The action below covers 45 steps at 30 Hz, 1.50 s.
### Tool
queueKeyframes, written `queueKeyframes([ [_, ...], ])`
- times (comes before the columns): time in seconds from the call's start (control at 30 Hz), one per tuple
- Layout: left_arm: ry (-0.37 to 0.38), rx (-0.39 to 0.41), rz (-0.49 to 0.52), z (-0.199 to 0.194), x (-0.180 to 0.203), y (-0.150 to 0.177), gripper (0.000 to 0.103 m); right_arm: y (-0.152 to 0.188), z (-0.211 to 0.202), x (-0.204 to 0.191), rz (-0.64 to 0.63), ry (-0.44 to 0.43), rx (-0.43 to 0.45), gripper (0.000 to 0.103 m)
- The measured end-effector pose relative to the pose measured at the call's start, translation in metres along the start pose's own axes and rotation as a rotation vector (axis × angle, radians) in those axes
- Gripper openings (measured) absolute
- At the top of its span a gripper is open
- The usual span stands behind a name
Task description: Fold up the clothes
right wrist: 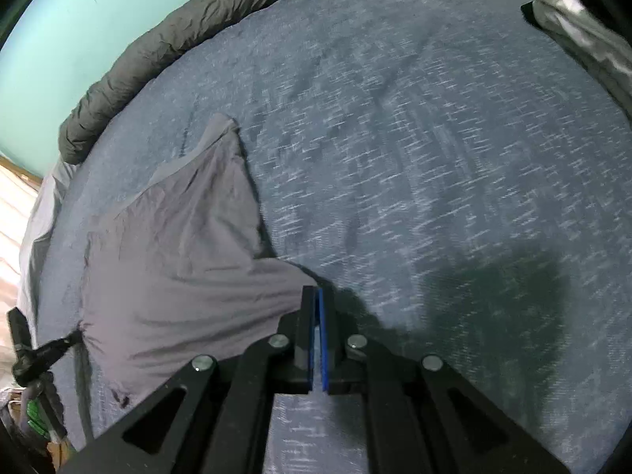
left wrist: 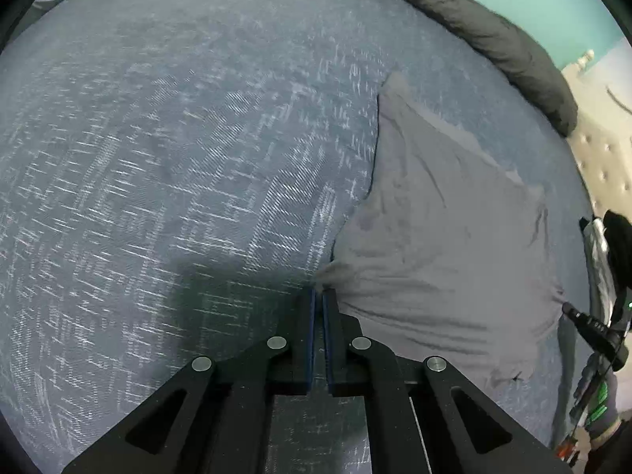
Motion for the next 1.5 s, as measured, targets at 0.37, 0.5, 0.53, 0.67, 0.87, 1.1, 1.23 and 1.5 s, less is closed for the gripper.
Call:
queueKeyframes([
  [0.37,-0.004,0.015,0.020,-0.038,0.010,0.063,0.017,0.032,-0.033,-0.026,-0.031,0.045,0.063,0.049],
  [0.5,0.043,-0.017,0.108,-0.041,0.049,0.090,0.017,0.057,-0.029,-0.048,-0.057,-0.041,0.009,0.049],
  [0.53,0.050,-0.024,0.138,-0.040,0.060,0.095,0.017,0.063,-0.023,-0.057,-0.080,-0.061,-0.021,0.049],
  [0.67,0.077,-0.034,0.211,-0.041,0.097,0.110,0.017,0.084,-0.006,-0.090,-0.163,-0.132,-0.093,0.049],
  [0.87,0.064,-0.049,0.255,-0.031,0.130,0.121,0.018,0.099,0.023,-0.113,-0.237,-0.119,-0.164,0.049],
  [1.1,0.072,-0.044,0.264,-0.023,0.138,0.122,0.018,0.104,0.036,-0.114,-0.256,-0.107,-0.175,0.029],
  [1.23,0.078,-0.043,0.260,-0.018,0.137,0.118,0.015,0.103,0.042,-0.111,-0.240,-0.135,-0.172,0.010],
  [1.5,0.096,-0.026,0.290,-0.026,0.126,0.120,0.001,0.102,0.039,-0.117,-0.249,-0.171,-0.146,0.000],
])
Point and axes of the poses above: each gripper's, at about its wrist camera, not at the fingertips, and z roughly the way its jaws point, x to its right, y to its underside, the point moved 4 cm from there along z, roughly the way its jaws point, and after that the axes turned 13 degrees about -y, right-handed, at the moved point
